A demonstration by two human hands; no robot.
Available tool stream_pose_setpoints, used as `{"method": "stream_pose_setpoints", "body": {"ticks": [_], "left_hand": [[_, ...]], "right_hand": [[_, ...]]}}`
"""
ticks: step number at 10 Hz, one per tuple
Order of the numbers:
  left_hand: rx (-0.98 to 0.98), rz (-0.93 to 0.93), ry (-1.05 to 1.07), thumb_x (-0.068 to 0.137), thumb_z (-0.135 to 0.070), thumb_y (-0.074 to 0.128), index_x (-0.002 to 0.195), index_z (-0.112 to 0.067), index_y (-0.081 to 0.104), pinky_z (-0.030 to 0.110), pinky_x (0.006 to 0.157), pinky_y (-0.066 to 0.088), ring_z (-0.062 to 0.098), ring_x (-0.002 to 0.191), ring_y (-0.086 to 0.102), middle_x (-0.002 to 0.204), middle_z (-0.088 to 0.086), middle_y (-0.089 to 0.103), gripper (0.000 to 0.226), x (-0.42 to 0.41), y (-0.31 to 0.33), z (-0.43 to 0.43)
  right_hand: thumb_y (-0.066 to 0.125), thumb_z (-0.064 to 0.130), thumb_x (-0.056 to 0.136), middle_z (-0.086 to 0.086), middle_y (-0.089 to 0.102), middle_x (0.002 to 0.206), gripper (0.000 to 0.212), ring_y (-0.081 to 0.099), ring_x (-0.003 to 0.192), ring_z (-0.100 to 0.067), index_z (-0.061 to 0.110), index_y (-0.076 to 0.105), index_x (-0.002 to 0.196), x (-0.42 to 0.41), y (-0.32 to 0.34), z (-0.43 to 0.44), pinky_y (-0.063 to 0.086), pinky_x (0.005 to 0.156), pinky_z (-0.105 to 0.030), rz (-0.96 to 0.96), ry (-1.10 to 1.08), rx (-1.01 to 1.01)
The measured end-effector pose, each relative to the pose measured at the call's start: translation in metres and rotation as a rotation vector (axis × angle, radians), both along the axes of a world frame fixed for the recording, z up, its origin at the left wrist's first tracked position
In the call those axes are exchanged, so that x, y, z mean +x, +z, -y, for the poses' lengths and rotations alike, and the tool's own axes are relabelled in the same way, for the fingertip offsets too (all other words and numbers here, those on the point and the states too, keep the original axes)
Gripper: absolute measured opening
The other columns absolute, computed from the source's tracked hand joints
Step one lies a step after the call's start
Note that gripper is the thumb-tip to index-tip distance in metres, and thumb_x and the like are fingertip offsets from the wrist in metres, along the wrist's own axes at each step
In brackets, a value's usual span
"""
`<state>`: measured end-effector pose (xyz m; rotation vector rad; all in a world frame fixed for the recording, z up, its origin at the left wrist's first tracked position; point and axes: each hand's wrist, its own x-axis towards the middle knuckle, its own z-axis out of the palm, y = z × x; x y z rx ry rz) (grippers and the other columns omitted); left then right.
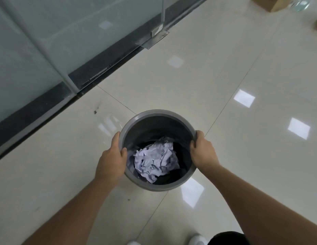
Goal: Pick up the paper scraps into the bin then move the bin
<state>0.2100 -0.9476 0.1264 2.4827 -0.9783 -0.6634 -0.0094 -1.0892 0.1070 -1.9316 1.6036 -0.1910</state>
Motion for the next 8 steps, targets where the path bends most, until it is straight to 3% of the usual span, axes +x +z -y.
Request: {"method": "stream_pose_setpoints", "body": {"ticks": [2,4,7,8], "left_hand": [[-0.035,0.027,-0.003,0.099,-0.025,0.043,0.151,-0.028,0.017,0.050,0.072,0.056,0.039,0.072,0.063,0.081,0.020,0.067,0.058,0.012,-0.046,0.011],[-0.015,0.039,0.004,0.099,-0.027,0.043,0.150,-0.030,0.015,0.044,0.067,0.054,0.029,0.064,0.059,0.070,0.006,0.059,0.057,0.013,-0.063,0.015],[0.004,0.029,0.043,0.100,-0.029,0.040,0.151,-0.029,0.012,0.040,0.064,0.049,0.029,0.064,0.058,0.066,0.001,0.053,0.057,0.014,-0.090,0.011],[0.035,0.070,0.017,0.100,-0.032,0.039,0.151,-0.029,0.010,0.038,0.063,0.044,0.027,0.064,0.057,0.071,0.004,0.058,0.059,0.020,-0.090,0.011]], "right_hand": [[0.037,0.019,0.096,-0.007,0.055,0.081,0.016,0.053,0.071,-0.032,0.014,0.042,0.110,0.013,-0.042,0.014,0.042,0.064,-0.037,0.055,0.009,-0.026],[0.037,0.020,0.096,-0.008,0.055,0.083,0.019,0.053,0.074,-0.034,0.014,0.041,0.114,0.015,-0.054,0.017,0.044,0.066,-0.038,0.039,0.027,-0.019],[0.038,0.021,0.097,-0.009,0.060,0.084,0.018,0.053,0.072,-0.031,0.016,0.042,0.114,0.019,-0.073,0.015,0.045,0.065,-0.038,0.068,0.050,-0.017],[0.038,0.025,0.098,-0.015,0.065,0.095,0.024,0.056,0.079,-0.034,0.018,0.040,0.120,0.022,-0.070,0.016,0.049,0.071,-0.042,0.051,0.053,0.001]]}}
